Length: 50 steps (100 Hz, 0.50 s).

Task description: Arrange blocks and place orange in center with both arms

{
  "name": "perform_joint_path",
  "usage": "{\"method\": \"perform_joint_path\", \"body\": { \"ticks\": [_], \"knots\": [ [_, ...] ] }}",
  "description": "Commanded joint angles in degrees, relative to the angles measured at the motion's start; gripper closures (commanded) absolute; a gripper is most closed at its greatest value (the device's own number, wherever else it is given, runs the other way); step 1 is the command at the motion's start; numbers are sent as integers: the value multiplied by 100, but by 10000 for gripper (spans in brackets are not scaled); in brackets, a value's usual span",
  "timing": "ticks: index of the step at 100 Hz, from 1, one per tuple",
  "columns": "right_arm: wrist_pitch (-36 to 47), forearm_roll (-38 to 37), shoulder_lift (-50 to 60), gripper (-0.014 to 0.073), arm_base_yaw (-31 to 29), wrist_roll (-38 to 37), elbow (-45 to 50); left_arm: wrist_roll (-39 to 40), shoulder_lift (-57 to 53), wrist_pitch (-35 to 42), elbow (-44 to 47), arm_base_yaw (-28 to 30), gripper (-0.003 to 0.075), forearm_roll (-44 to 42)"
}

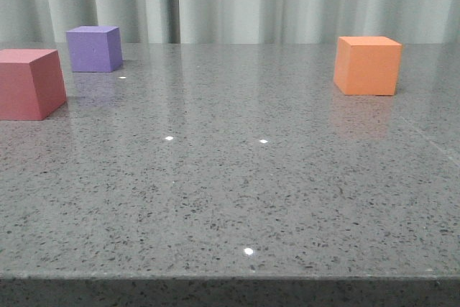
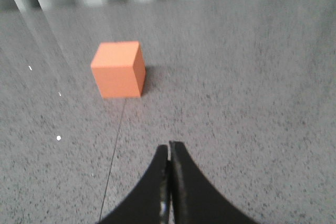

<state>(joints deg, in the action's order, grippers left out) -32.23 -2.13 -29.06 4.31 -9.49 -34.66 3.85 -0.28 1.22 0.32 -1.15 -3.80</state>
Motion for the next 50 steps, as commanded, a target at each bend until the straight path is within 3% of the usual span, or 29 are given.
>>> {"method": "perform_joint_path", "body": {
  "ticks": [1,31,41,50],
  "knots": [
    [-257,65,-723,662,-35,31,-729,19,-179,471,243,0,741,39],
    [-829,163,-2059,636,-35,31,-1256,19,-179,471,243,0,741,39],
    [-1076,163,-2250,505,-35,31,-1256,19,-179,471,243,0,741,39],
    [-1194,163,-2333,303,-35,31,-1251,19,-179,471,243,0,741,39]
  ]
}}
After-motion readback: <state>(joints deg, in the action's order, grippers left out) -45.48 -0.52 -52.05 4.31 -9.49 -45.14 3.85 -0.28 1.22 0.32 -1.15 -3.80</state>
